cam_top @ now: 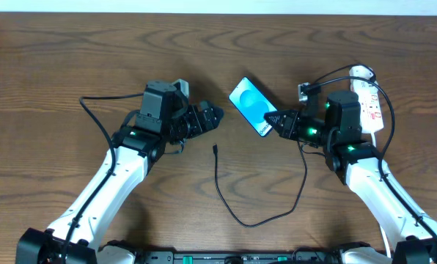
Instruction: Plug charger to phone and switch on socket
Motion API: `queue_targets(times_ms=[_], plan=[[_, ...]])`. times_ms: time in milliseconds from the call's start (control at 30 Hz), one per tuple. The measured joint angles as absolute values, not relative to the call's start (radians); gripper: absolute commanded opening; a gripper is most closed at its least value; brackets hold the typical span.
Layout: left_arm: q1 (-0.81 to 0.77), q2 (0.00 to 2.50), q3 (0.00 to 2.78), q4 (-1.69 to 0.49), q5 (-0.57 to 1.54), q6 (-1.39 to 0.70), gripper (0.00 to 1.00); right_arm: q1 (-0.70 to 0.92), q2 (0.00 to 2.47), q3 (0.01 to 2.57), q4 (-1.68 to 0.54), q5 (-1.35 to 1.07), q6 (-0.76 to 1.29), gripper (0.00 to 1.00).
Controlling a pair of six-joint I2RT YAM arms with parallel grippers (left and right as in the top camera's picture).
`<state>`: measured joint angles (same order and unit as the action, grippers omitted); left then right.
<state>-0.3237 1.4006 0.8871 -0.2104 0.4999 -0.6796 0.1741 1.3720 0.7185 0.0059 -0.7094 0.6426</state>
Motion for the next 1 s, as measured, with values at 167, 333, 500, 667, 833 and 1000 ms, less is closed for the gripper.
queue_targets(times_ms=[167,333,500,667,833,1000], plan=[[-0.324,1.406,0.887,-0.207,0.502,-0.679,0.95,0.174,1.372,0.719,-0.005,-0.706,0.636,0.01],[-0.324,1.406,0.887,-0.200,0.503,-0.679,0.95,0.174,1.372,0.719,-0.004,-0.706,0.617,0.01],[-0.324,1.406,0.887,-0.189,0.503,-0.679,0.96,0.174,1.372,0.719,-0.004,-0.703,0.617,0.01],[-0.324,1.408,0.883,-0.015,0.530,-0.678,0.96,0.174,1.372,0.719,0.010,-0.672,0.663,0.01],[-0.323,1.418,0.881,0.057,0.548,-0.689,0.96,0.126,1.393,0.718,0.103,-0.669,0.740,0.01],[-0.323,1.487,0.859,0.235,0.600,-0.703,0.96,0.033,1.500,0.718,0.357,-0.736,0.839,0.01]])
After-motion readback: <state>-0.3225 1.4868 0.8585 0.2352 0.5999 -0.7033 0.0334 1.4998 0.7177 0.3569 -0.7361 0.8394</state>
